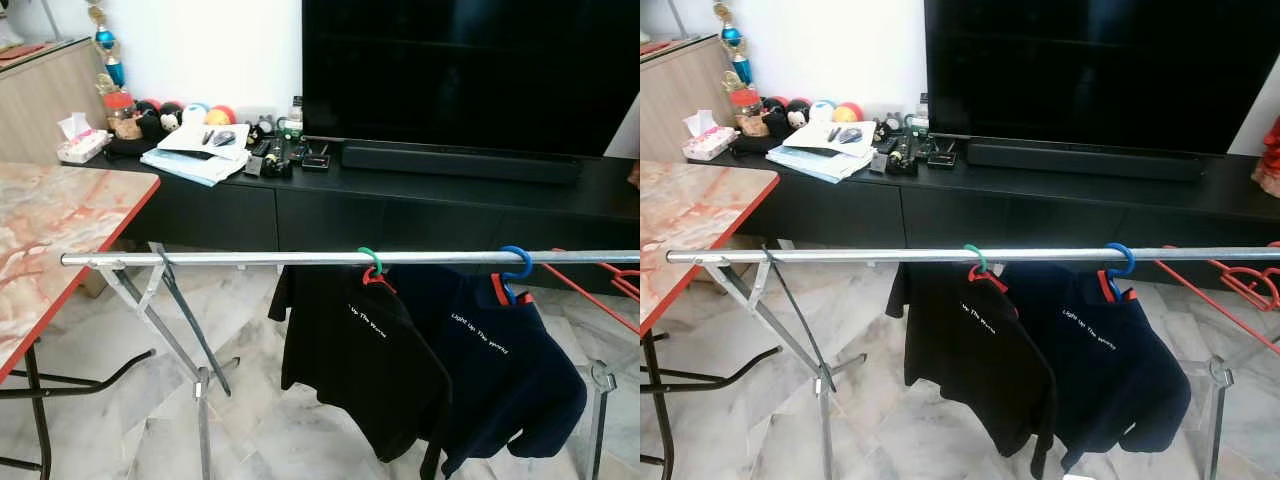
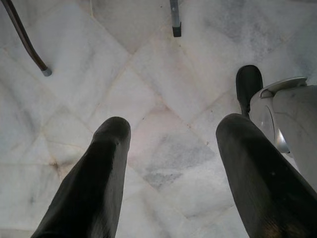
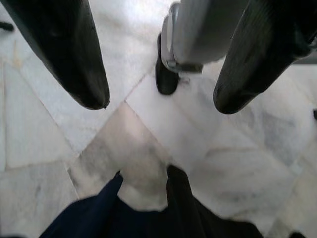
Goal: Hang hanger
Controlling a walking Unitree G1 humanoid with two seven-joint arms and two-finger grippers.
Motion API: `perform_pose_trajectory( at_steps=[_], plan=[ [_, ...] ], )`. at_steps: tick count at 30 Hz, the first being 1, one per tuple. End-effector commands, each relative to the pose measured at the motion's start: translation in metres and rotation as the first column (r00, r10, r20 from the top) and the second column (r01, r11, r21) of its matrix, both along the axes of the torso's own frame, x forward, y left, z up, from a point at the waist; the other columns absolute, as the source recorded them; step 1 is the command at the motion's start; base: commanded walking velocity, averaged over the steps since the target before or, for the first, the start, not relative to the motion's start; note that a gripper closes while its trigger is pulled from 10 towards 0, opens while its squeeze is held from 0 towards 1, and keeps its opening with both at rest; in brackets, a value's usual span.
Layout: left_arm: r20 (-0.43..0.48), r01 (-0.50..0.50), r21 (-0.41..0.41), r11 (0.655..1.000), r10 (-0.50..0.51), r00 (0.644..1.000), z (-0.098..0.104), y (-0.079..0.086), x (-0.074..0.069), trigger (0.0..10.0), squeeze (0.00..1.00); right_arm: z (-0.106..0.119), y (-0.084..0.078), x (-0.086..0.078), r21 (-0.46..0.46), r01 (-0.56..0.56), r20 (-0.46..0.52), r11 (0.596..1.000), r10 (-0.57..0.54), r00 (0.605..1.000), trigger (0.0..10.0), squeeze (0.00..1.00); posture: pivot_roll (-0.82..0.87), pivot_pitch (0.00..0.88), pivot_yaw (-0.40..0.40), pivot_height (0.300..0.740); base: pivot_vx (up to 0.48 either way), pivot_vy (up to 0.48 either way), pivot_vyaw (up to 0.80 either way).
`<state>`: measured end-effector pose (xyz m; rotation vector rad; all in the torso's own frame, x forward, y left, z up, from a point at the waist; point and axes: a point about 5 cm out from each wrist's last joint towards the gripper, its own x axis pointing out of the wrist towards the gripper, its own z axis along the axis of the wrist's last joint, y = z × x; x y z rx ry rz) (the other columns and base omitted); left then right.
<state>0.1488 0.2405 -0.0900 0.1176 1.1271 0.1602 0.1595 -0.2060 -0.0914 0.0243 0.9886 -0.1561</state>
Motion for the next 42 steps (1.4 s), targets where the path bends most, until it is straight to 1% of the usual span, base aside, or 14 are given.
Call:
perform_pose_trajectory(
  at_steps=[1, 3, 5, 8, 13, 19, 28, 31, 38, 42],
  plan=[
    [-0.021, -0.019, -0.011, 1.000, 0.019, 1.000, -0.002, -0.001, -0.005, 10.0, 0.00, 0.002, -0.002, 0.002, 0.012, 0.020, 0.023, 1.000, -0.021, 1.000, 10.0, 0.00, -0.03, 0.000, 0.011, 0.740, 0.000, 0.000, 0.00],
    [-0.020, -0.022, -0.013, 1.000, 0.021, 1.000, -0.003, -0.002, -0.005, 10.0, 0.00, 0.002, -0.002, 0.002, 0.013, 0.021, 0.026, 1.000, -0.022, 0.999, 10.0, 0.00, -0.03, 0.000, 0.011, 0.740, 0.000, 0.000, 0.00],
    [-0.007, -0.035, -0.020, 0.999, 0.034, 0.999, -0.003, -0.002, -0.005, 10.0, 0.00, 0.001, -0.005, -0.002, 0.011, 0.023, 0.018, 1.000, -0.023, 1.000, 10.0, 0.00, -0.03, 0.000, 0.009, 0.740, 0.000, 0.000, 0.00],
    [0.006, -0.029, -0.016, 0.999, 0.029, 1.000, -0.002, -0.002, -0.005, 10.0, 0.00, 0.000, -0.007, -0.005, 0.013, 0.027, 0.014, 1.000, -0.027, 1.000, 10.0, 0.00, -0.03, 0.000, 0.010, 0.740, 0.000, 0.000, 0.00],
    [0.016, -0.007, -0.008, 1.000, 0.007, 1.000, -0.001, -0.001, -0.003, 10.0, 0.00, 0.000, -0.007, -0.006, 0.023, 0.035, 0.019, 0.999, -0.035, 0.999, 10.0, 0.00, -0.04, 0.000, 0.018, 0.740, 0.000, 0.000, 0.00],
    [0.016, -0.005, -0.005, 1.000, 0.005, 1.000, -0.001, 0.001, -0.004, 10.0, 0.00, 0.000, -0.005, -0.004, 0.028, 0.035, 0.023, 0.999, -0.036, 0.999, 10.0, 0.00, -0.04, 0.000, 0.022, 0.740, 0.000, 0.000, 0.00],
    [-0.001, -0.007, -0.007, 1.000, 0.007, 1.000, -0.001, 0.001, -0.005, 10.0, 0.00, 0.000, -0.016, -0.009, 0.026, 0.047, 0.021, 0.999, -0.048, 0.999, 10.0, 0.00, -0.03, 0.000, 0.024, 0.740, 0.000, 0.000, 0.00],
    [-0.002, -0.008, -0.008, 1.000, 0.008, 1.000, -0.001, 0.001, -0.005, 10.0, 0.00, 0.001, -0.019, -0.009, 0.025, 0.047, 0.025, 0.999, -0.048, 0.999, 10.0, 0.00, -0.03, 0.000, 0.024, 0.740, 0.000, 0.276, 0.00],
    [0.001, -0.007, -0.011, 1.000, 0.007, 1.000, -0.002, 0.001, -0.005, 10.0, 0.00, 0.003, -0.020, -0.006, 0.025, 0.045, 0.034, 0.999, -0.046, 0.998, 10.0, 0.00, -0.03, 0.000, 0.024, 0.740, 0.000, 0.286, 0.00],
    [0.001, -0.002, -0.010, 1.000, 0.002, 1.000, -0.002, 0.001, -0.006, 10.0, 0.00, 0.004, -0.026, -0.006, 0.021, 0.045, 0.034, 0.999, -0.045, 0.998, 10.0, 0.00, -0.03, 0.000, 0.025, 0.740, 0.000, 0.285, 0.00]
  ],
)
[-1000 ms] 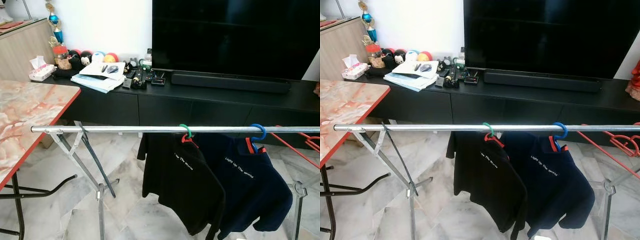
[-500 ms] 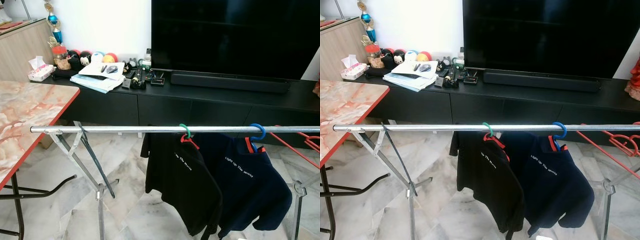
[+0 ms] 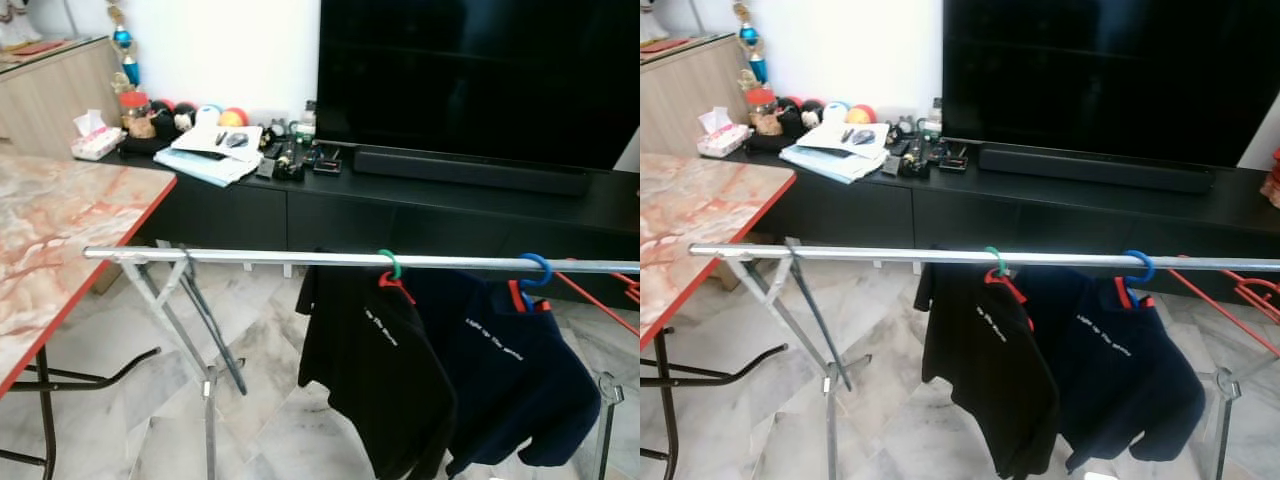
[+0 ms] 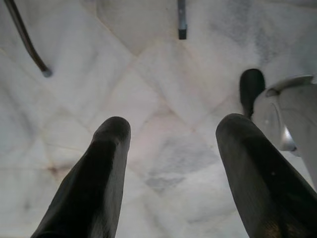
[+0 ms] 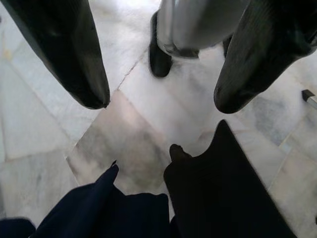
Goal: Hang hanger
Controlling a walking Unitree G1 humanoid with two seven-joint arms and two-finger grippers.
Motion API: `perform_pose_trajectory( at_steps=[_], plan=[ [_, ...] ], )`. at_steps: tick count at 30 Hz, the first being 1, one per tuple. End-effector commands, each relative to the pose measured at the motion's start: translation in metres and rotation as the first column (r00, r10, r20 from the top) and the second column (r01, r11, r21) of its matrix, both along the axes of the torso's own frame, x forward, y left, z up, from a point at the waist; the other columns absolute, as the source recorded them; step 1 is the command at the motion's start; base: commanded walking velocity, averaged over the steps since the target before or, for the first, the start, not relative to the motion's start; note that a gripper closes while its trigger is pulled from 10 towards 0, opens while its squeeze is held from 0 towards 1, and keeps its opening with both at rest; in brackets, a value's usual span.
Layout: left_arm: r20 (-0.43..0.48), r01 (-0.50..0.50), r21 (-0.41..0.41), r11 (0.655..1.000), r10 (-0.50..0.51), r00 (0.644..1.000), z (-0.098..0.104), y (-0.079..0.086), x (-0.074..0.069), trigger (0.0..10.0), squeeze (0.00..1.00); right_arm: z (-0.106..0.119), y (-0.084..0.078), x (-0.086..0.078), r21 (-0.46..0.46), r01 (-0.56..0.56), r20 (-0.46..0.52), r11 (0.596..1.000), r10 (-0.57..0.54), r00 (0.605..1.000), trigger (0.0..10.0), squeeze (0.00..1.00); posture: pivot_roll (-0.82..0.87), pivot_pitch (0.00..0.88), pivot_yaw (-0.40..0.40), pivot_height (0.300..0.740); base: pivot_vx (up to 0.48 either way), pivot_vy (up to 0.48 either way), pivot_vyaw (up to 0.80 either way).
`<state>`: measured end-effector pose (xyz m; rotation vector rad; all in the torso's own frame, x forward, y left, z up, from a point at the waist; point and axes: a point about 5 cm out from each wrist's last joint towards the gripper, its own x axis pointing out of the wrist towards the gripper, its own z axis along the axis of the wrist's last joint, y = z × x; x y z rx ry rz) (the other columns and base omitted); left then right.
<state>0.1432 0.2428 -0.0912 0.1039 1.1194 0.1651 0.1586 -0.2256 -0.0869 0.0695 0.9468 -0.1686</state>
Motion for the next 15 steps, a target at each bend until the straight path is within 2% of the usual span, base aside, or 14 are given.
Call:
perform_pose_trajectory(
  at_steps=[1, 11, 15],
  plan=[
    [-0.008, 0.009, -0.003, 1.000, -0.009, 1.000, -0.001, -0.001, 0.000, 10.0, 0.00, -0.001, -0.006, -0.005, -0.009, 0.014, -0.011, 1.000, -0.014, 1.000, 10.0, 0.00, -0.03, 0.000, 0.025, 0.740, 0.000, 0.281, 0.00],
    [-0.012, 0.033, 0.009, 0.999, -0.033, 0.999, -0.001, 0.000, -0.001, 10.0, 0.00, 0.000, 0.001, 0.001, -0.010, 0.010, -0.007, 1.000, -0.010, 1.000, 10.0, 0.00, -0.04, 0.000, 0.032, 0.740, 0.000, 0.000, 0.00],
    [-0.005, 0.033, 0.001, 0.999, -0.033, 0.999, -0.001, 0.000, -0.002, 10.0, 0.00, 0.003, 0.002, 0.006, -0.010, 0.035, 0.051, 0.999, -0.035, 0.998, 10.0, 0.00, -0.04, 0.000, 0.033, 0.740, 0.000, 0.000, 0.00]
  ],
)
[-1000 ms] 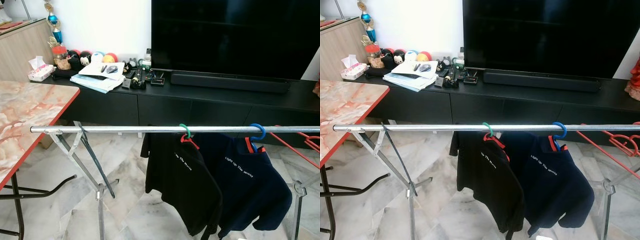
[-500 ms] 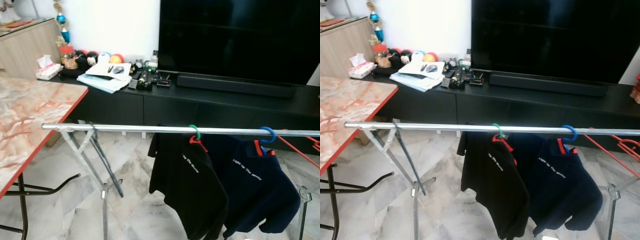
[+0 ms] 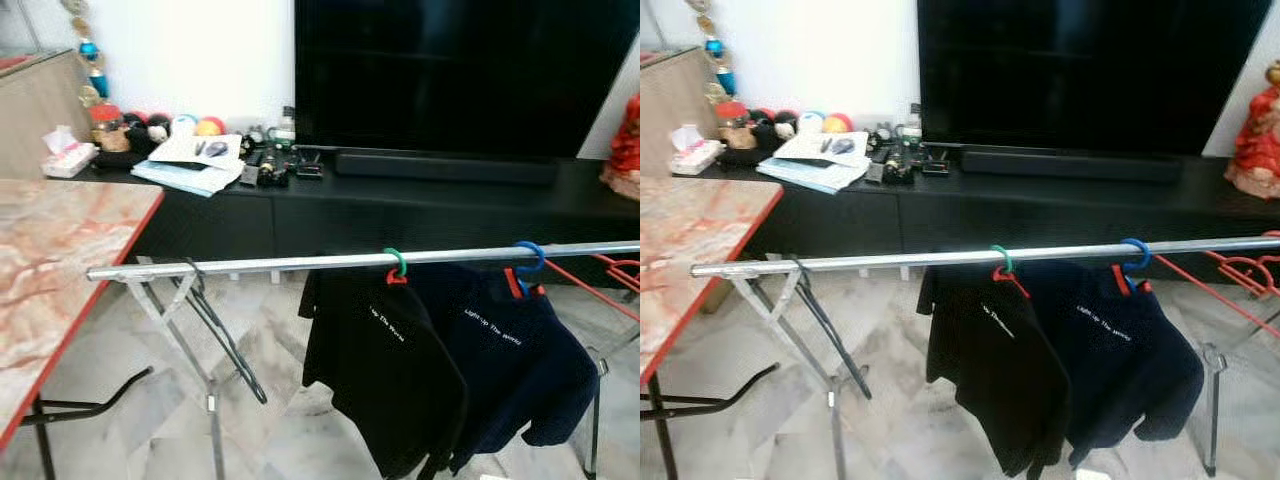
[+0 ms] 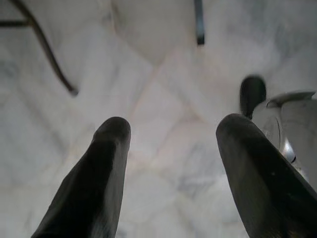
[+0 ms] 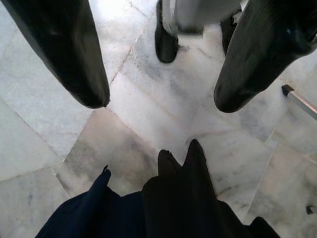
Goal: Hang hanger
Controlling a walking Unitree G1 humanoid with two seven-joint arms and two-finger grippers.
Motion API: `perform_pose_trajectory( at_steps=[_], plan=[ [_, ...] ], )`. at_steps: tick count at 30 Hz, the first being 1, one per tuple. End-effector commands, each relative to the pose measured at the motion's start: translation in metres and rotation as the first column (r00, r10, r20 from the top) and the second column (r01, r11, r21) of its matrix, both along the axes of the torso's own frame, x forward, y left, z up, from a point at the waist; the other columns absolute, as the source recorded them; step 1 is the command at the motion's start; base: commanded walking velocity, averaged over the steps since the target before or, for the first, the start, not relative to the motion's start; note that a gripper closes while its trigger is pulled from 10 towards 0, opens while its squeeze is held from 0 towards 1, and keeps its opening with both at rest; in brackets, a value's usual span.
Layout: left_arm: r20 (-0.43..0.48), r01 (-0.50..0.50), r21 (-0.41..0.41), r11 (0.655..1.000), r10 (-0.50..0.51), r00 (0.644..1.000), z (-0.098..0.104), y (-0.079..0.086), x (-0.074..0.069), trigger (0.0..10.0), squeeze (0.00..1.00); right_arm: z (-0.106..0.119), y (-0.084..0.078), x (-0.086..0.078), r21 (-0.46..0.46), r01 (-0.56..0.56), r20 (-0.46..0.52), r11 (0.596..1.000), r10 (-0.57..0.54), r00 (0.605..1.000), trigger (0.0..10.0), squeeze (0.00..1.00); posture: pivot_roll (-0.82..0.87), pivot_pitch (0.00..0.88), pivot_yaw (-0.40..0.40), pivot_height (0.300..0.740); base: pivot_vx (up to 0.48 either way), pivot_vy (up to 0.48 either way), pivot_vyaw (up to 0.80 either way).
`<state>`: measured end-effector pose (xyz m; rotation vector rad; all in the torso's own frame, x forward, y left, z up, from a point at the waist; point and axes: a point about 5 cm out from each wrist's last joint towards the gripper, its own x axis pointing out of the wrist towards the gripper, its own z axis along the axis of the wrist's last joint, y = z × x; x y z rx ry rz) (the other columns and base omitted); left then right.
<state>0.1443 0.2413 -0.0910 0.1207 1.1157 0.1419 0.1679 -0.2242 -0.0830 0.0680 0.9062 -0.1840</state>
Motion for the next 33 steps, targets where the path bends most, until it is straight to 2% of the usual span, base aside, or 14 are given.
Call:
perform_pose_trajectory(
  at_steps=[1, 5, 9, 13, 14, 17, 18, 22, 27, 29, 30, 31, 32, 33],
  plan=[
    [-0.006, 0.007, -0.002, 1.000, -0.007, 1.000, -0.001, 0.001, -0.003, 10.0, 0.00, 0.000, 0.000, -0.003, 0.000, 0.029, 0.026, 1.000, -0.029, 0.999, 10.0, 0.00, -0.04, 0.000, 0.034, 0.740, 0.000, 0.000, 0.00],
    [-0.006, 0.010, -0.003, 1.000, -0.010, 1.000, -0.001, 0.001, -0.004, 10.0, 0.00, 0.005, -0.004, 0.002, 0.002, 0.056, 0.092, 0.998, -0.056, 0.994, 10.0, 0.00, -0.05, 0.000, 0.031, 0.740, 0.000, 0.000, 0.00],
    [-0.010, 0.022, -0.003, 1.000, -0.022, 1.000, -0.001, 0.001, -0.005, 10.0, 0.00, 0.015, 0.001, 0.016, 0.004, 0.072, 0.231, 0.997, -0.071, 0.970, 10.0, 0.00, -0.05, 0.000, 0.027, 0.740, 0.000, 0.000, 0.00],
    [-0.015, 0.032, -0.003, 0.999, -0.032, 0.999, -0.002, 0.002, -0.006, 10.0, 0.00, 0.039, -0.012, 0.033, -0.024, 0.128, 0.448, 0.991, -0.104, 0.888, 10.0, 0.00, -0.07, 0.000, 0.030, 0.740, 0.000, 0.000, 0.00],
    [-0.018, 0.039, -0.003, 0.999, -0.039, 0.999, -0.002, 0.002, -0.007, 10.0, 0.00, 0.049, -0.021, 0.037, -0.046, 0.164, 0.509, 0.985, -0.119, 0.853, 10.0, 0.00, -0.07, 0.000, 0.031, 0.740, 0.000, 0.000, 0.00],
    [-0.022, 0.046, -0.002, 0.999, -0.047, 0.999, -0.002, 0.002, -0.007, 10.0, 0.00, 0.059, -0.027, 0.039, -0.051, 0.193, 0.568, 0.980, -0.131, 0.812, 10.0, 0.00, -0.08, 0.000, 0.033, 0.740, 0.000, 0.000, 0.00],
    [-0.022, 0.046, -0.002, 0.999, -0.047, 0.999, -0.002, 0.002, -0.007, 10.0, 0.00, 0.059, -0.027, 0.039, -0.051, 0.193, 0.568, 0.980, -0.131, 0.812, 10.0, 0.00, -0.08, 0.000, 0.033, 0.740, 0.000, 0.000, 0.00],
    [-0.021, 0.049, -0.002, 0.999, -0.049, 0.999, -0.002, 0.002, -0.008, 10.0, 0.00, 0.075, -0.021, 0.051, -0.057, 0.148, 0.643, 0.987, -0.077, 0.762, 10.0, 0.00, -0.08, 0.000, 0.030, 0.740, 0.000, 0.000, 0.00],
    [-0.018, 0.052, -0.001, 0.999, -0.052, 0.998, -0.002, 0.002, -0.007, 10.0, 0.00, 0.103, -0.017, 0.076, -0.070, 0.122, 0.726, 0.990, -0.034, 0.686, 10.0, 0.00, -0.07, 0.000, 0.030, 0.740, 0.000, 0.000, 0.00],
    [-0.018, 0.052, -0.001, 0.999, -0.052, 0.998, -0.002, 0.002, -0.007, 10.0, 0.00, 0.106, -0.016, 0.079, -0.074, 0.116, 0.736, 0.990, -0.025, 0.677, 10.0, 0.00, -0.07, 0.000, 0.030, 0.740, 0.000, 0.000, 0.00],
    [-0.016, 0.052, -0.001, 0.999, -0.052, 0.999, -0.001, 0.002, -0.006, 10.0, 0.00, 0.117, -0.013, 0.086, -0.092, 0.082, 0.759, 0.992, 0.017, 0.650, 10.0, 0.00, -0.07, 0.000, 0.031, 0.740, 0.000, 0.000, 0.00],
    [-0.015, 0.045, 0.002, 0.999, -0.045, 0.999, -0.001, 0.003, -0.006, 10.0, 0.00, 0.135, -0.002, 0.099, -0.124, -0.002, 0.796, 0.992, 0.101, 0.597, 10.0, 0.00, -0.08, 0.000, 0.032, 0.740, 0.000, 0.000, 0.43],
    [-0.015, 0.045, 0.002, 0.999, -0.045, 0.999, -0.001, 0.003, -0.006, 10.0, 0.00, 0.135, -0.002, 0.099, -0.124, -0.002, 0.796, 0.992, 0.101, 0.597, 10.0, 0.00, -0.08, 0.000, 0.032, 0.740, 0.000, 0.000, 0.43],
    [-0.015, 0.043, 0.004, 0.999, -0.043, 0.999, -0.001, 0.004, -0.006, 10.0, 0.00, 0.142, 0.002, 0.103, -0.132, -0.033, 0.807, 0.991, 0.127, 0.577, 10.0, 0.00, -0.08, 0.000, 0.032, 0.740, 0.000, 0.000, 0.43]
  ],
)
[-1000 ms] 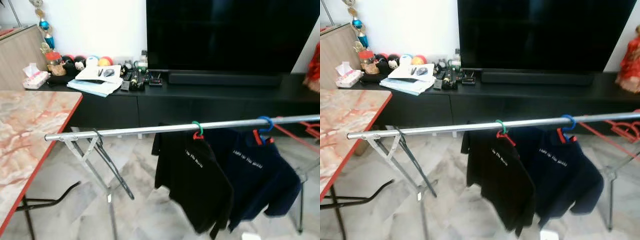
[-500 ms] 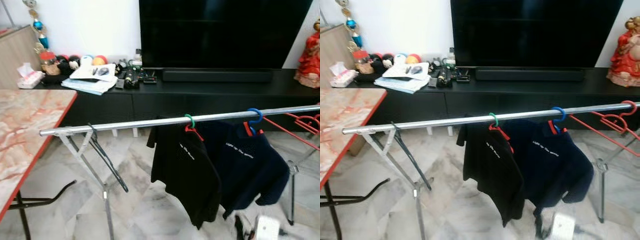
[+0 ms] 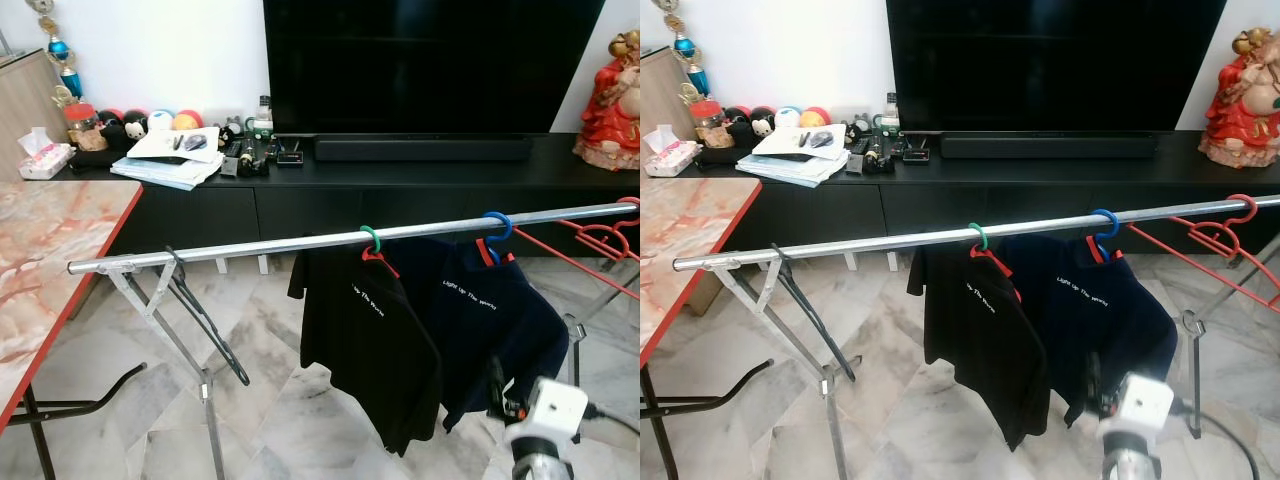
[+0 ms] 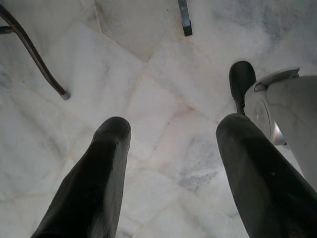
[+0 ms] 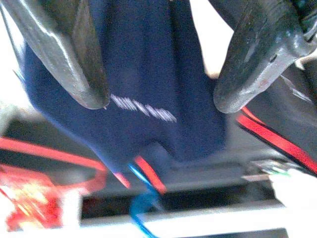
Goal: Hang hanger
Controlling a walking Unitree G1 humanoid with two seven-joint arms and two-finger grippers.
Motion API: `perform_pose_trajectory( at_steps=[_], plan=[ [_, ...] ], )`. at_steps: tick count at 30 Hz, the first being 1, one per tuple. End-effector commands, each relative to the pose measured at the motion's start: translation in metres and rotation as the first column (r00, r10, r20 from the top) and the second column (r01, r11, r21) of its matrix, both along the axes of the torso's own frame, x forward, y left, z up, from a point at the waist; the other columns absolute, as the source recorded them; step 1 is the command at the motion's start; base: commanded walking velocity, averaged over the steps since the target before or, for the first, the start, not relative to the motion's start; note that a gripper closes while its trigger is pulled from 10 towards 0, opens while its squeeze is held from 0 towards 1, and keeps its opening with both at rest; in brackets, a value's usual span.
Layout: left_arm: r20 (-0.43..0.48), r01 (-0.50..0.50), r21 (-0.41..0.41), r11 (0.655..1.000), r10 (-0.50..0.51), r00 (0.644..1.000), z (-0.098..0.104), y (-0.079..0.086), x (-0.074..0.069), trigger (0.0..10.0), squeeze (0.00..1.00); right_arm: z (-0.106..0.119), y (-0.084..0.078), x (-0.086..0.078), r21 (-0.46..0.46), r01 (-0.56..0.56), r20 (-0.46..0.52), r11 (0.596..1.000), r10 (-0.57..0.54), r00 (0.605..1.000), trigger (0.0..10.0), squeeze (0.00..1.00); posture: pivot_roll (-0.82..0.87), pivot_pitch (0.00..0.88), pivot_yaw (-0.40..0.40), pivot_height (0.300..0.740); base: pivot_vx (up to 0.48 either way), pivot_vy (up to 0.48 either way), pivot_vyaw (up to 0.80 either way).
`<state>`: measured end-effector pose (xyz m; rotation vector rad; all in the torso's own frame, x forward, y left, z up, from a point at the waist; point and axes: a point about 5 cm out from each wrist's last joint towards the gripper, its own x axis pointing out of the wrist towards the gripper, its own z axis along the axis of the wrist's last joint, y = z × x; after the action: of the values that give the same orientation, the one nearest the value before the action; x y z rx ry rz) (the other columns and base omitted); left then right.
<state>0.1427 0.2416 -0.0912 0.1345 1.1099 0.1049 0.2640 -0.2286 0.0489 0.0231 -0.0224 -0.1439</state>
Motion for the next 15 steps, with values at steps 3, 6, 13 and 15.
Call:
perform_pose_trajectory(
  at_steps=[3, 6, 13, 15],
  plan=[
    [-0.018, 0.002, 0.013, 1.000, -0.002, 1.000, 0.000, 0.003, -0.003, 10.0, 0.00, 0.021, 0.020, 0.014, -0.032, -0.139, 0.046, 0.990, 0.140, 0.989, 10.0, 0.00, -0.07, 0.000, 0.028, 0.740, 0.000, 0.000, 0.68],
    [-0.018, 0.002, 0.013, 1.000, -0.002, 1.000, 0.000, 0.003, -0.003, 10.0, 0.00, 0.023, 0.023, 0.015, -0.031, -0.158, 0.041, 0.987, 0.159, 0.986, 10.0, 0.00, -0.06, 0.000, 0.028, 0.740, 0.000, 0.000, 0.18],
    [-0.018, 0.009, 0.017, 1.000, -0.008, 1.000, 0.000, 0.004, -0.001, 10.0, 0.00, 0.025, 0.021, 0.015, -0.005, -0.148, 0.027, 0.989, 0.148, 0.989, 10.0, 0.00, -0.06, 0.000, 0.034, 0.740, 0.000, 0.000, 0.00],
    [-0.018, 0.010, 0.018, 1.000, -0.009, 1.000, 0.000, 0.004, -0.001, 10.0, 0.00, 0.026, 0.019, 0.016, -0.001, -0.143, 0.025, 0.990, 0.143, 0.989, 10.0, 0.00, -0.06, 0.000, 0.036, 0.740, 0.000, 0.000, 0.00]
  ],
)
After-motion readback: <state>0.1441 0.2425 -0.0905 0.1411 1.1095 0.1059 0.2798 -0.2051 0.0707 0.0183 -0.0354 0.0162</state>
